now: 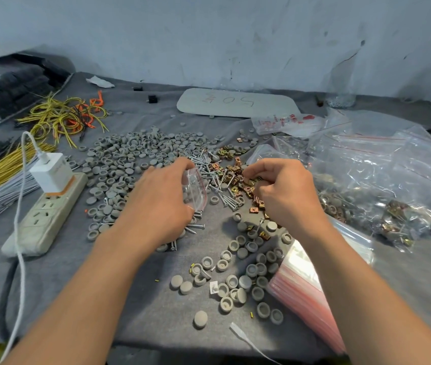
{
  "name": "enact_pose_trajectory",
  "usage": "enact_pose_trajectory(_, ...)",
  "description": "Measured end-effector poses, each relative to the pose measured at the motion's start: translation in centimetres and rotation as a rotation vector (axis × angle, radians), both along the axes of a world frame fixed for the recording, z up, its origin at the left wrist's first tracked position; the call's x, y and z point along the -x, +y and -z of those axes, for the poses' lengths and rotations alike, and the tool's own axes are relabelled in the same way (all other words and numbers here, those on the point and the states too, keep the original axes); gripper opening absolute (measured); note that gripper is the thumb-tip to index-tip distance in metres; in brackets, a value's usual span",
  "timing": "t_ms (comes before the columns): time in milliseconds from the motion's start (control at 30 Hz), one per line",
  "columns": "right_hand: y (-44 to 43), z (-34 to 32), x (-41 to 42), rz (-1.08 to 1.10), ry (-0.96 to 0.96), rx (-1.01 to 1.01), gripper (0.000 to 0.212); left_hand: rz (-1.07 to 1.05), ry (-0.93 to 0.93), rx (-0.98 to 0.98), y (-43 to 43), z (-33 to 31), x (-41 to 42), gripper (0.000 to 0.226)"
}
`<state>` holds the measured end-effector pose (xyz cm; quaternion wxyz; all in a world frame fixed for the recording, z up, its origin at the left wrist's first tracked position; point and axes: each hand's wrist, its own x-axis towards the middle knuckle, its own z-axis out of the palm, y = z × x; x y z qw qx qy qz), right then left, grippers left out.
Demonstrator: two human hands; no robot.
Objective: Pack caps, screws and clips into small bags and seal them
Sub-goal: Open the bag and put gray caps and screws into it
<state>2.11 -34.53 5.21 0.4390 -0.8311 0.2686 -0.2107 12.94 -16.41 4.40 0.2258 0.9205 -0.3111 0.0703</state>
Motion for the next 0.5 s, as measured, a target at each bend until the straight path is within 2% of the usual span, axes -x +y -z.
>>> enact_pose_trajectory(233,0.5,-0.1,-0.1,-0.046,-0.079,-0.069,0.047,0.005,0.024,0.002,-0.3,0.0,0.7,0.07)
enact_pose_trajectory(367,0.8,-0.1,-0.1,-0.068,-0.104,-0.104,0.045,0.02,0.014,0.002,-0.4,-0.1,1.1,0.063)
enact_pose_trajectory(500,1.1,0.0,-0.1,-0.092,-0.056,-0.131,0.041,0.023,0.025,0.001,-0.4,-0.4,1.2,0.063)
